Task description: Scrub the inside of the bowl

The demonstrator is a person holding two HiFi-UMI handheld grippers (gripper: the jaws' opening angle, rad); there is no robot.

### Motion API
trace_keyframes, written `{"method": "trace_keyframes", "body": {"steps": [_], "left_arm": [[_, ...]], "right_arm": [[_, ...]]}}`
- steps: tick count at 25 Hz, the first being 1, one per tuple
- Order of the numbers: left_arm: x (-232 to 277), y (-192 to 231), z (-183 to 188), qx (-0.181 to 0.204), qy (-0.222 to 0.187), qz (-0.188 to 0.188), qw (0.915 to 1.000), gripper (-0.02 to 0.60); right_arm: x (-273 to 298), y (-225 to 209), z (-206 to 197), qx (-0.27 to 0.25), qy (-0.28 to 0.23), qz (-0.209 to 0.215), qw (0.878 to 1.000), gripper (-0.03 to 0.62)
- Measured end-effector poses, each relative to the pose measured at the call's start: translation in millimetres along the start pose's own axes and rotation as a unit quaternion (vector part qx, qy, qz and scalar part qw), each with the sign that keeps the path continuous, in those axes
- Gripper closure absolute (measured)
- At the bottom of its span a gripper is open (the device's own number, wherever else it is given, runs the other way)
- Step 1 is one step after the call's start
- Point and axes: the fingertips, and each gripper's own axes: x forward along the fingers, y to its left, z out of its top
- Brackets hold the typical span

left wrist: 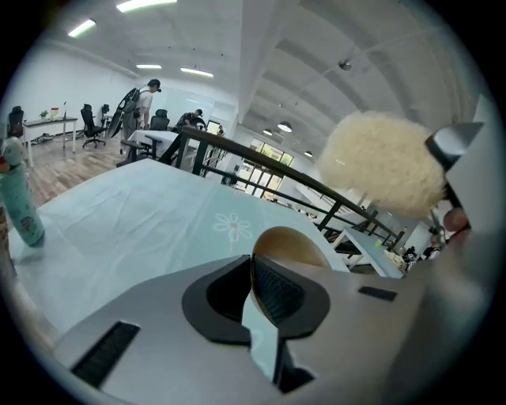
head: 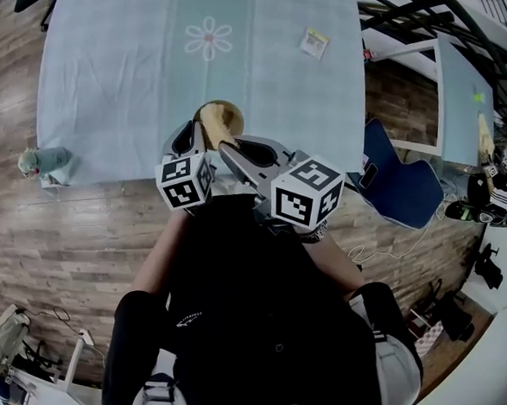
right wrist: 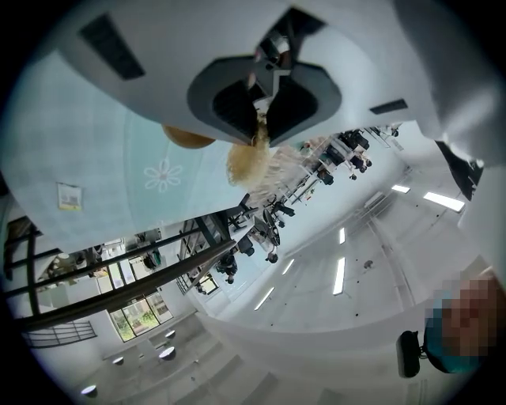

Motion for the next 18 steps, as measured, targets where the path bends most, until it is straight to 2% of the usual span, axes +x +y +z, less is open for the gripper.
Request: {"method": "trace_keyframes", "body": {"steps": [5, 11, 18], "left_arm": [[31, 37, -34, -0.035, 0.046, 0.022, 0.9981, 0.557], [55, 67, -66, -0.091, 0.083, 0.047, 0.9913, 0.557], [77, 80, -87, -0.127, 0.100, 0.052, 0.9856, 0.557]], "right_arm": [[0, -6, -3, 0.009, 0.001, -0.013, 1.000, 0.549], [-5, -16, -9, 0.021, 0.001, -0.035, 0.999, 0.549], [-5, -21, -12, 0.029, 0.002, -0.043, 0.999, 0.549]]}}
